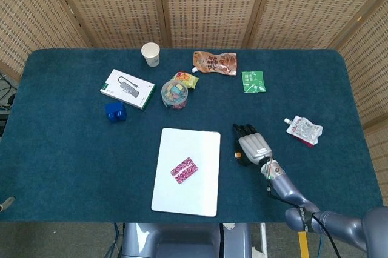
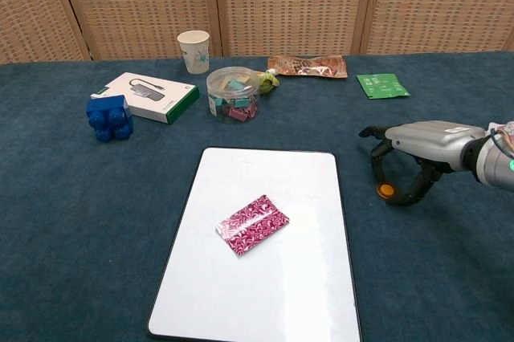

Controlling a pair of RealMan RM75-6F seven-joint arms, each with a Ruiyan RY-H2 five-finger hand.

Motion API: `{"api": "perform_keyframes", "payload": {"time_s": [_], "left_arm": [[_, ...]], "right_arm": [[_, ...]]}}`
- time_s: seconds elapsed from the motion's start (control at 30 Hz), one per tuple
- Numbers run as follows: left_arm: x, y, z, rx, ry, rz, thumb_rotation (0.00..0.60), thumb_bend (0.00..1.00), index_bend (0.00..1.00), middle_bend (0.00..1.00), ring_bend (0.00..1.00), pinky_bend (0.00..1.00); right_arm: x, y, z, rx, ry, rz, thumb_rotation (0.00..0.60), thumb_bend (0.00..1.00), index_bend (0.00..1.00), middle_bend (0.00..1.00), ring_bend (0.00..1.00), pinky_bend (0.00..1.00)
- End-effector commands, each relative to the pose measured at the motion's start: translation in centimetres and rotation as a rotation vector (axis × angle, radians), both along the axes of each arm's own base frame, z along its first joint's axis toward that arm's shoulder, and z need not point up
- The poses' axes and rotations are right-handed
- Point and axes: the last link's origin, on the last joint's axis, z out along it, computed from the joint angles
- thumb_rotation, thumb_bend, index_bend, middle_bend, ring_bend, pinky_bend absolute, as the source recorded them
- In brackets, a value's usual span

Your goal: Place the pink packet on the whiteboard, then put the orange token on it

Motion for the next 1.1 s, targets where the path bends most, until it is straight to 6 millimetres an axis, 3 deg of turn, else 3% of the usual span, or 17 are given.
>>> {"api": "perform_keyframes", "payload": {"time_s": [0.03,0.23,0.43,0.7,1.1], "left_arm": [[0.0,0.0,0.0,0.0,-0.001,-0.001,0.6,0.05,0.0,0.0,0.0,0.0],[0.0,0.0,0.0,-0.001,-0.002,-0.002,0.6,0.05,0.0,0.0,0.0,0.0],[0.0,0.0,0.0,-0.002,-0.003,-0.001,0.6,0.05,0.0,0.0,0.0,0.0],[-0.1,-0.1,0.2,0.001,-0.02,0.003,0.6,0.05,0.0,0.0,0.0,0.0],[-0.3,0.0,0.1,-0.018,-0.043,0.005,0.6,0.05,0.0,0.0,0.0,0.0]], "right_arm": [[0.9,0.1,0.4,0.008,-0.04,0.003,0.6,0.36,0.58,0.0,0.0,0.0],[4.5,0.5,1.3,0.033,-0.123,0.04,0.6,0.36,0.58,0.0,0.0,0.0],[8.5,1.6,0.9,0.068,-0.17,0.096,0.6,0.36,0.58,0.0,0.0,0.0],[13.1,4.1,-3.0,0.147,-0.153,0.144,0.6,0.36,0.58,0.0,0.0,0.0],[16.1,4.6,-6.6,0.146,-0.085,0.141,0.6,0.36,0.58,0.0,0.0,0.0]]}}
